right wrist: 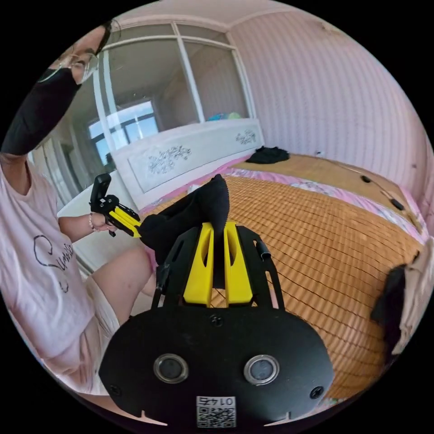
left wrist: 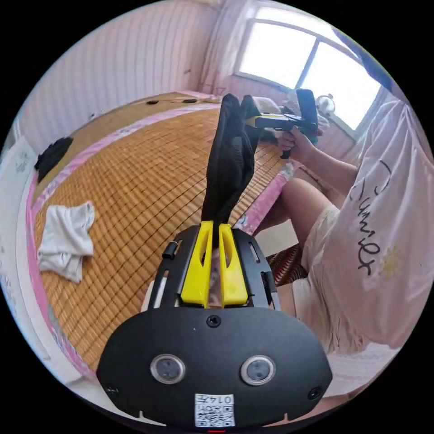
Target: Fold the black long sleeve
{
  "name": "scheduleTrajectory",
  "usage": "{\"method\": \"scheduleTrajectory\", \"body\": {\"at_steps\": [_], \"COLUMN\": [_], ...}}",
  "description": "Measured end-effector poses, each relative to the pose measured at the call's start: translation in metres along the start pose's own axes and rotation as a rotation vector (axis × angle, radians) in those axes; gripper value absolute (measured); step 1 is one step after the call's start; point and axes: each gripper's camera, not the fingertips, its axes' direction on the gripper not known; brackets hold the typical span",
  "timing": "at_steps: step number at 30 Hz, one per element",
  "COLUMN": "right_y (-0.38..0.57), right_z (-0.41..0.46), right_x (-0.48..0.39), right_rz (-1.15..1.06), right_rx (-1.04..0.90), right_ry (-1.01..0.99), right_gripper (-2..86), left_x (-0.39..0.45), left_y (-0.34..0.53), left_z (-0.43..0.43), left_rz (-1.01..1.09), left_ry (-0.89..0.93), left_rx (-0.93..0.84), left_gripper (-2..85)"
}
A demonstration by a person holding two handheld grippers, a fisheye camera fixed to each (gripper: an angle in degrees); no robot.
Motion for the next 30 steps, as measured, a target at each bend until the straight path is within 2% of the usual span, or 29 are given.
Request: {"method": "scheduleTrajectory", "body": {"at_steps": [3,6,8,9,11,12,13,15,16,19,22,25,27,30], "right_y": [-0.004,-0.036,-0.085,-0.099,-0.145,-0.152,-0.157,-0.147,-0.132,-0.082,-0.039,0.01,0.04,0.064], "right_z": [-0.072,-0.132,-0.168,-0.172,-0.173,-0.171,-0.165,-0.158,-0.153,-0.131,-0.112,-0.116,-0.117,-0.091], "right_x": [0.026,0.07,0.133,0.154,0.246,0.27,0.307,0.328,0.324,0.304,0.262,0.185,0.139,0.079], "right_rz": [0.02,-0.051,-0.108,-0.116,-0.091,-0.053,0.026,0.097,0.104,0.129,0.19,0.225,0.233,0.177], "right_rx": [-0.043,-0.16,-0.282,-0.316,-0.446,-0.482,-0.559,-0.545,-0.493,-0.435,-0.452,-0.409,-0.407,-0.501], "right_ry": [0.236,0.489,0.652,0.705,0.921,0.954,0.97,0.944,0.934,0.882,0.688,0.515,0.501,0.52], "right_gripper": [3.1,3.4,4.1,4.4,7.0,7.9,9.9,11.1,11.2,11.3,13.3,15.8,14.8,12.2], "left_x": [0.017,0.047,0.082,0.089,0.104,0.104,0.102,0.09,0.075,0.045,0.013,-0.021,-0.042,-0.081], "left_y": [-0.081,-0.195,-0.294,-0.318,-0.407,-0.427,-0.463,-0.49,-0.487,-0.44,-0.362,-0.259,-0.199,-0.106], "left_z": [0.048,0.117,0.176,0.191,0.258,0.278,0.323,0.382,0.403,0.412,0.41,0.37,0.331,0.256], "left_rz": [0.12,0.272,0.346,0.343,0.196,0.153,0.083,0.004,-0.047,-0.01,0.004,-0.046,-0.095,-0.226], "left_ry": [0.134,0.253,0.308,0.313,0.269,0.268,0.243,0.163,0.166,0.156,0.087,0.046,0.006,-0.107], "left_rx": [0.1,0.196,0.27,0.292,0.339,0.333,0.274,0.131,0.078,0.058,-0.049,-0.083,-0.088,-0.081], "left_gripper": [-0.8,-0.7,-0.4,-0.2,1.0,1.5,2.5,4.0,4.3,4.4,4.6,4.7,5.1,5.7]}}
